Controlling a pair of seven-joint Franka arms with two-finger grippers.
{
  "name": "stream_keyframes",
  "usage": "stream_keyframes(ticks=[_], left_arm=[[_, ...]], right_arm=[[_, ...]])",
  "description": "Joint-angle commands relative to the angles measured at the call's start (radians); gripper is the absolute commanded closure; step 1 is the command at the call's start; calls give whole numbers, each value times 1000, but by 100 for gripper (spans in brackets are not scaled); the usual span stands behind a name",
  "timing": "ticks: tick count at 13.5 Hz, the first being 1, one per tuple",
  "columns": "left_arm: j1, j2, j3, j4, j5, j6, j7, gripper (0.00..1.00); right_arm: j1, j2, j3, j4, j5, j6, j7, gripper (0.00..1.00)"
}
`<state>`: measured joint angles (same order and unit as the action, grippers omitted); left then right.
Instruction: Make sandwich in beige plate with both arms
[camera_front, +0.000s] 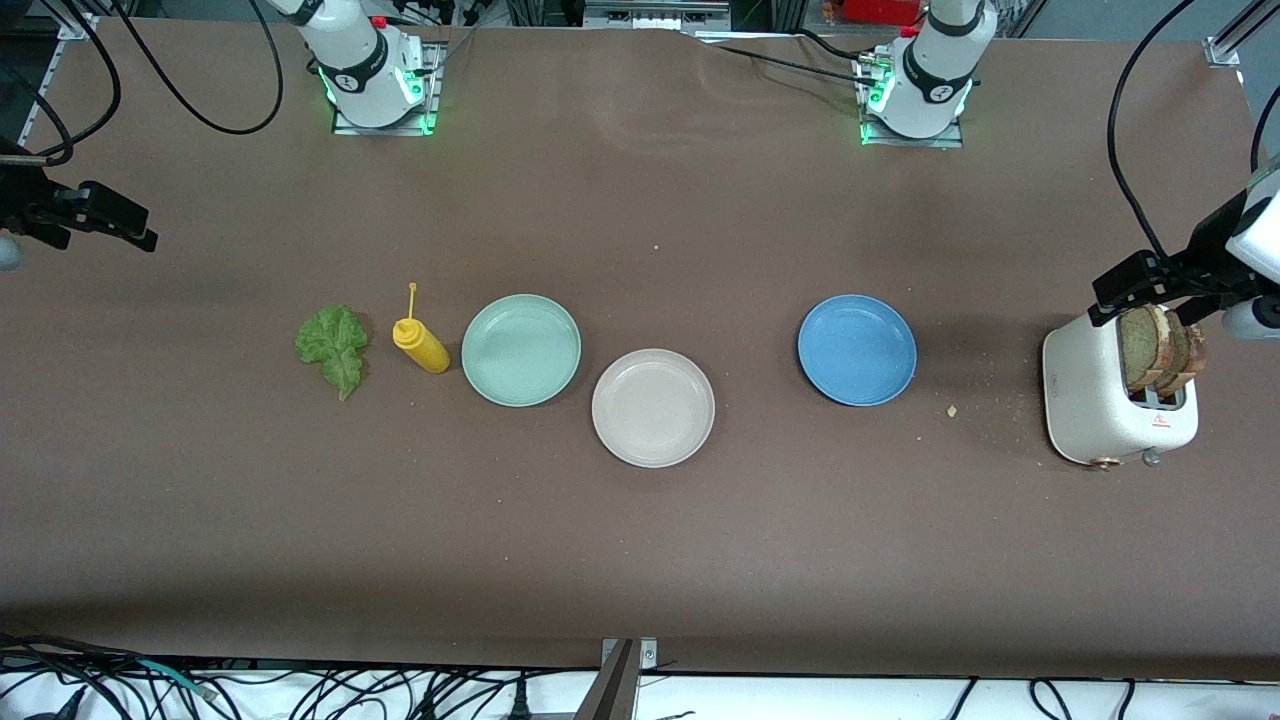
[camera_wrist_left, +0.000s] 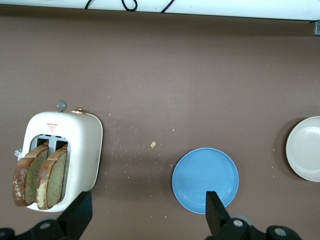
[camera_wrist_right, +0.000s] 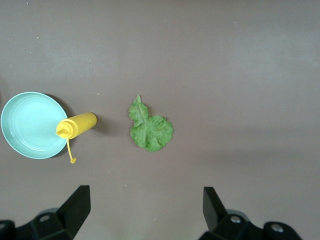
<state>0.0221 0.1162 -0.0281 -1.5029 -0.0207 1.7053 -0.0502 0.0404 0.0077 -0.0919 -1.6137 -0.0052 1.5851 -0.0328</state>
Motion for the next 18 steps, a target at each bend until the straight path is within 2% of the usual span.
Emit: stream_keyframes(ticks=[1,4,18], left_arm=[[-1,-4,-3,4,7,-18,10,0],[5,23,-1,7,7,-21,16,0],[2,8,-15,16,18,-19,18,0]], right_arm=[[-1,2,-2,9,7,-11,13,0],[-1,2,-2,9,7,-11,11,0],[-1,2,-2,9,7,-11,11,0]])
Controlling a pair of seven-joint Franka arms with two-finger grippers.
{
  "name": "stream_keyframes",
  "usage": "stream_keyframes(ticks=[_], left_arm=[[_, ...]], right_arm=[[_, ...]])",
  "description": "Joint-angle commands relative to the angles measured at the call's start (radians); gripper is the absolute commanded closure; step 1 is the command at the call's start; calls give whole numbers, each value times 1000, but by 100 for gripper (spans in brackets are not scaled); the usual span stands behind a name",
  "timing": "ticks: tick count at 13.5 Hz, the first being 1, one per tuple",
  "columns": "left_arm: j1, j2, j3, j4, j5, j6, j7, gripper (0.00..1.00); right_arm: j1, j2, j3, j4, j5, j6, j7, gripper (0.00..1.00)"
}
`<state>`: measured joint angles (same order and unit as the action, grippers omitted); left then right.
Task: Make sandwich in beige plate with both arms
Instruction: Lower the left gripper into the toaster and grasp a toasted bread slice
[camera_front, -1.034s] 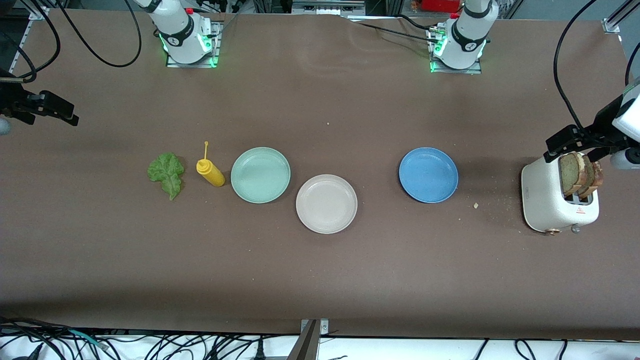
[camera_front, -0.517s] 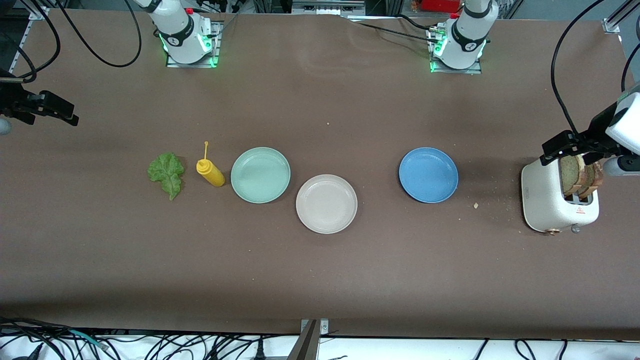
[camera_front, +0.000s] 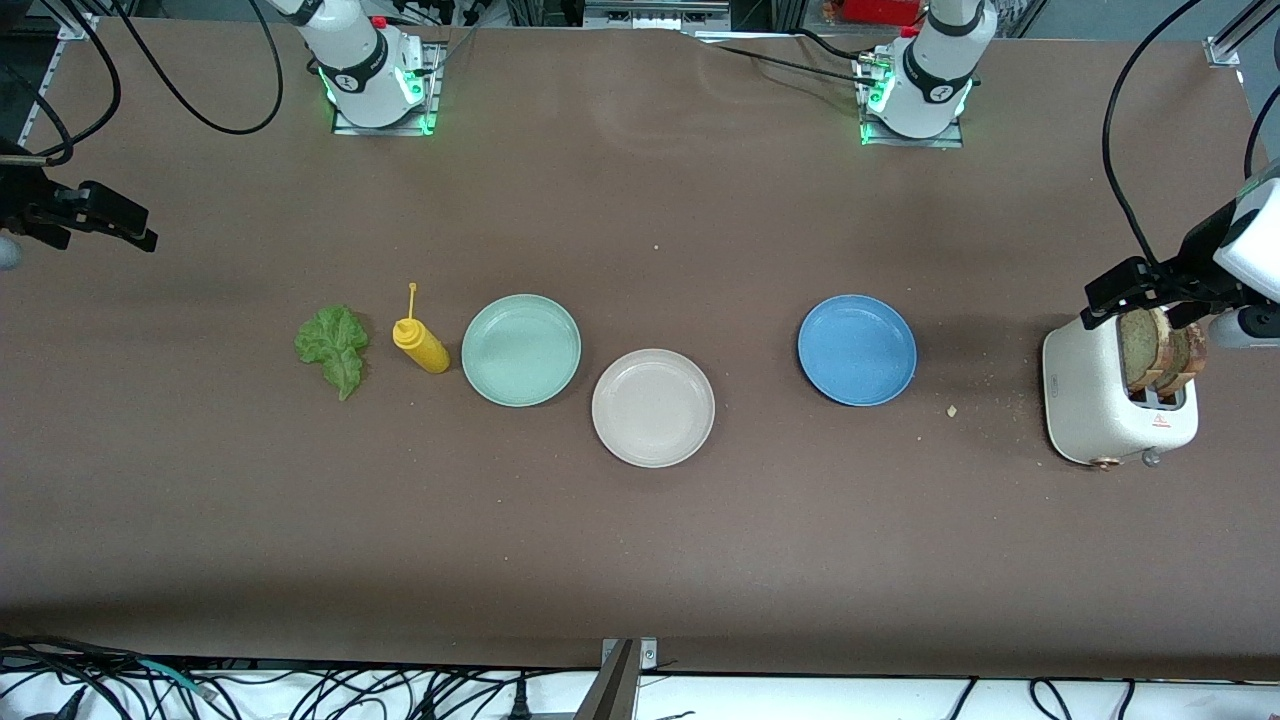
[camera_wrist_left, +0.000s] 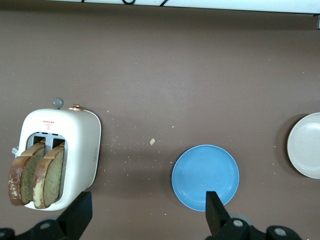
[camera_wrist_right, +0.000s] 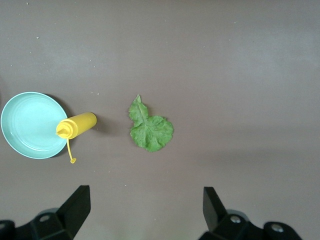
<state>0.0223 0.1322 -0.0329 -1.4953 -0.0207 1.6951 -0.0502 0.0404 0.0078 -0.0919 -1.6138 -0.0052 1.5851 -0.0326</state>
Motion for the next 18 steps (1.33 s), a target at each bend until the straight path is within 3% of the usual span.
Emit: stream_keyframes(ticks=[1,18], left_arm=[[2,-8,-10,9,18,-9,18,0],[10,-14,-15,10,19,-15,-10,0]], right_arm=[[0,1,-2,9,7,-11,11,0],[0,1,-2,9,7,-11,13,0]])
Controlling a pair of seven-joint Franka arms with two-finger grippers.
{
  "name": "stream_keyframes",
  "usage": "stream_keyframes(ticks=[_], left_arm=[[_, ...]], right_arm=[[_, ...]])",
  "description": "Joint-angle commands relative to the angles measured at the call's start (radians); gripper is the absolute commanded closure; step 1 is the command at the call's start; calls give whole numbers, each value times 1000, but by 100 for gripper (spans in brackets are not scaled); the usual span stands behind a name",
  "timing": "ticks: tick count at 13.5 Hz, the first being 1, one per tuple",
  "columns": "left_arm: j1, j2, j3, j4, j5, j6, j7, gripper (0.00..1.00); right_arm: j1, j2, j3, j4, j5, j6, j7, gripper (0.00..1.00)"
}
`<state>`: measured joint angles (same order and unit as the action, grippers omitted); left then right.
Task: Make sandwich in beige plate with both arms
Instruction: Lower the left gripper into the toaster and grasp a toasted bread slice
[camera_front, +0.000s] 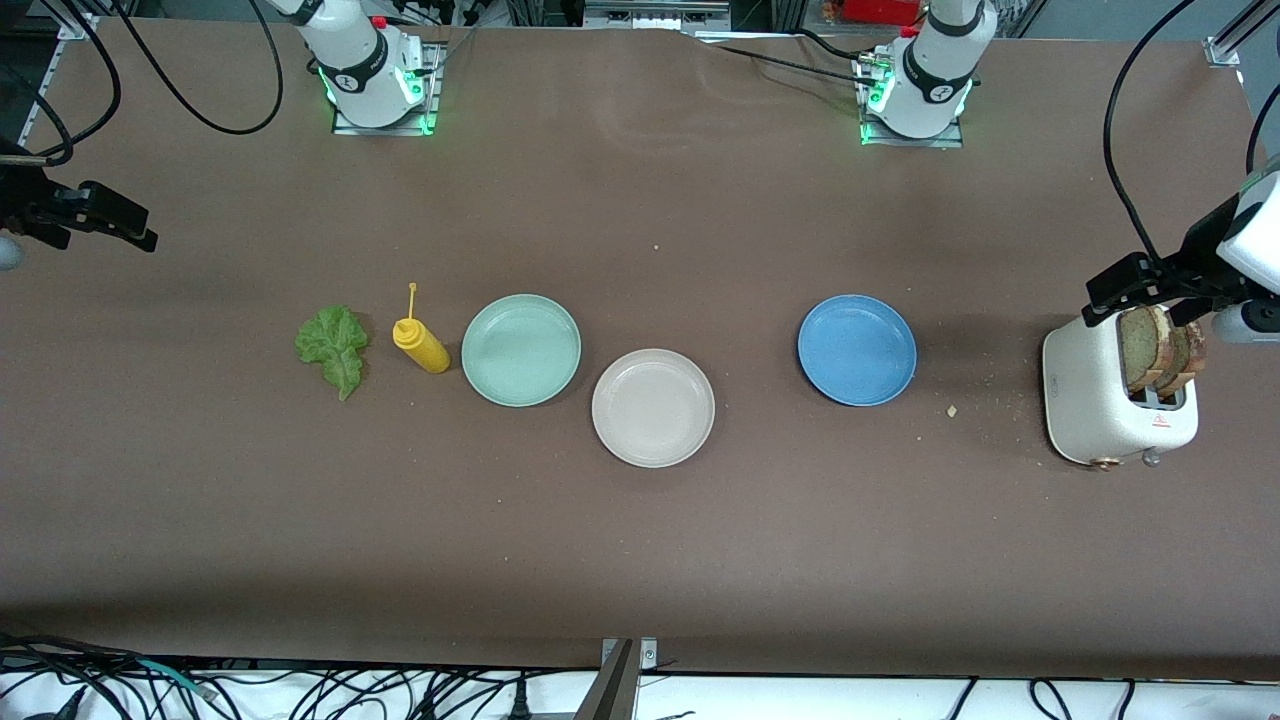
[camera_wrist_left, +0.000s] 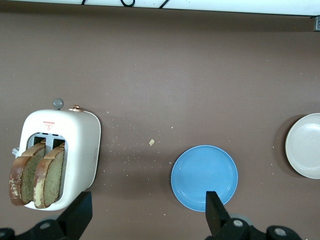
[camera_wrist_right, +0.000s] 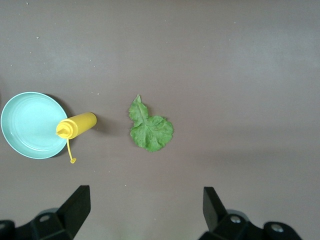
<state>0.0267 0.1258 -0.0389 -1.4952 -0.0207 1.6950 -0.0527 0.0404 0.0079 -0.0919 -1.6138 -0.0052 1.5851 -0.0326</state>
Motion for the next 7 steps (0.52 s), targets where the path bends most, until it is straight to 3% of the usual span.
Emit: stream_keyframes(ticks=[1,7], left_arm=[[6,-8,-9,9,19,-17,-7,0],[4,-2,-4,7,19,-17,-85,0]], right_arm=[[0,0,-2,9,7,-11,13,0],[0,1,-2,9,7,-11,13,0]])
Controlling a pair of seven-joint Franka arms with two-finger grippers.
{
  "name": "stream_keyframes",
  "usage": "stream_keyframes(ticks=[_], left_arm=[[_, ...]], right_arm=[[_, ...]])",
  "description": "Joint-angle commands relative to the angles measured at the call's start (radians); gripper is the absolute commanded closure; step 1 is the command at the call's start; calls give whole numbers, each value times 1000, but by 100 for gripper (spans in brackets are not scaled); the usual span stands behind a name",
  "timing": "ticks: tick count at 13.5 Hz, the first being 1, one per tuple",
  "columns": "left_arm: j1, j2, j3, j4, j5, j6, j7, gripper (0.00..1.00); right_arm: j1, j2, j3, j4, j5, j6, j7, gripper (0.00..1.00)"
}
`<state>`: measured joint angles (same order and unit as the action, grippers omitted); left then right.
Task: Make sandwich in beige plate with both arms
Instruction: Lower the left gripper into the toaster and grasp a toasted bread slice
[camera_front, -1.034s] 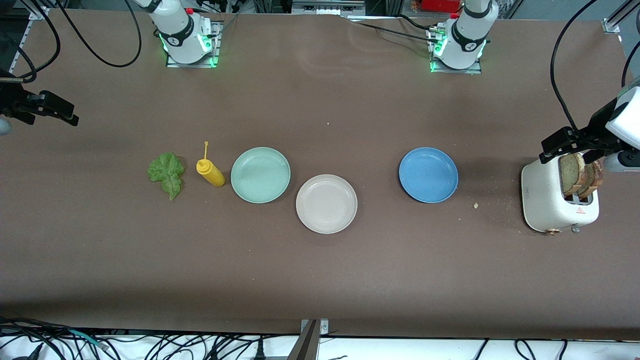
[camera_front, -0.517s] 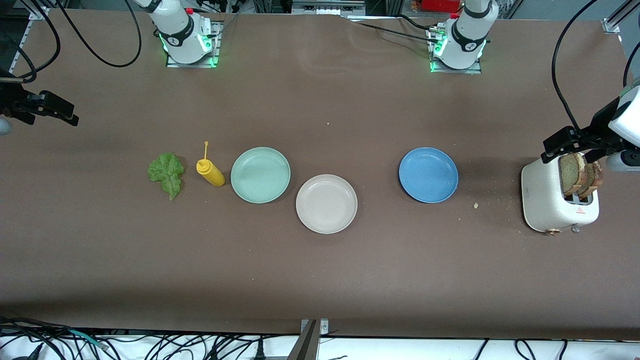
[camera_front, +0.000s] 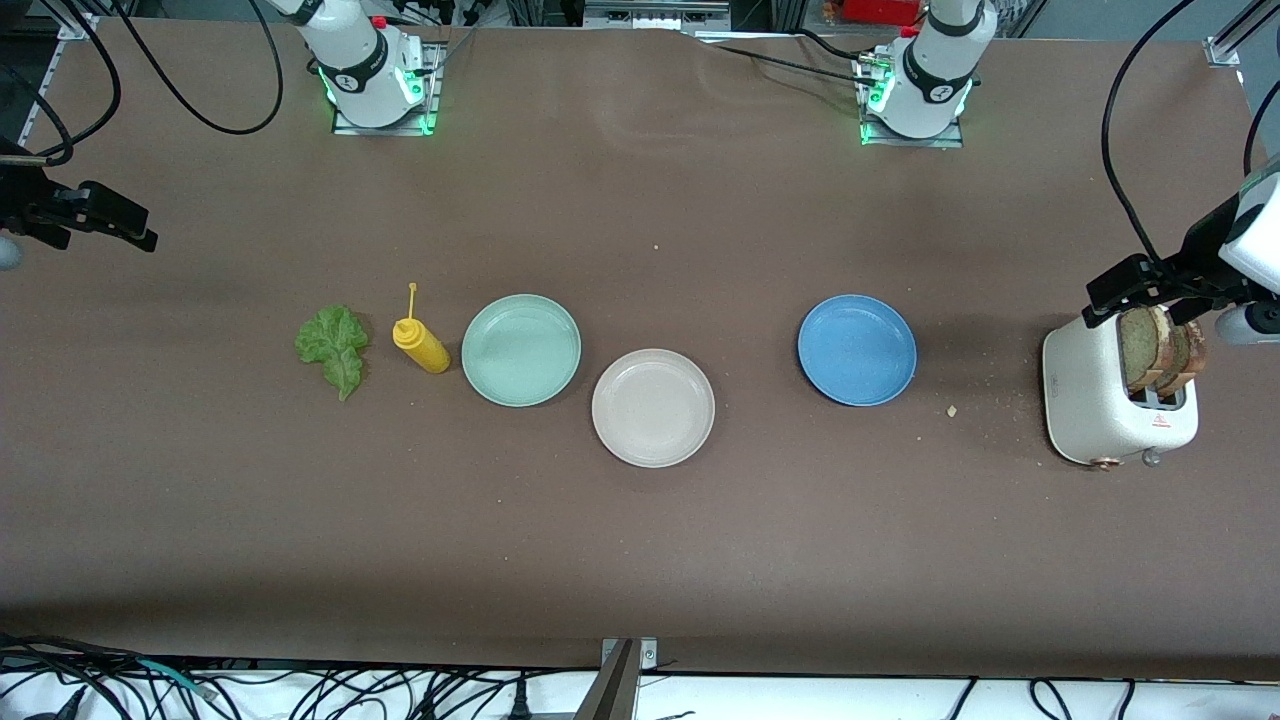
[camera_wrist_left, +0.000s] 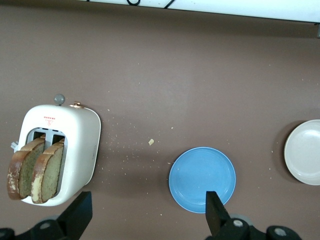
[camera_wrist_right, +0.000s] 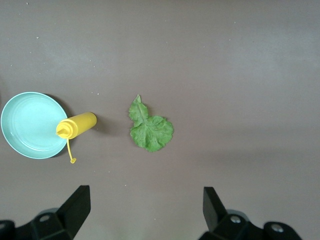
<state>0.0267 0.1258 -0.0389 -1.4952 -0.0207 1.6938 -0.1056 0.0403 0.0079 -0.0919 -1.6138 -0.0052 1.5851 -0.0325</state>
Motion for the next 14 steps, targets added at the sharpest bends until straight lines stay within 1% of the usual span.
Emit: stream_keyframes(ticks=[1,4,7,9,12,14], left_arm=[[9,1,2,0,19,-22,-28,0],[48,35,5,-3,21,-39,12,0],[82,77,5,-3,109,-36,105,0],[111,107,5,-10,114,-22,144,0],[165,110,5,-85,114,85,254,0],[179,109,5,-109,116,112,277,0]], right_arm=[[0,0,-2,9,7,-11,13,0],[0,1,-2,9,7,-11,11,0],[0,1,-2,9,7,-11,11,0],[0,1,-2,9,7,-11,11,0],[0,1,-2,9,7,-11,11,0],[0,0,-2,9,7,-11,11,0]])
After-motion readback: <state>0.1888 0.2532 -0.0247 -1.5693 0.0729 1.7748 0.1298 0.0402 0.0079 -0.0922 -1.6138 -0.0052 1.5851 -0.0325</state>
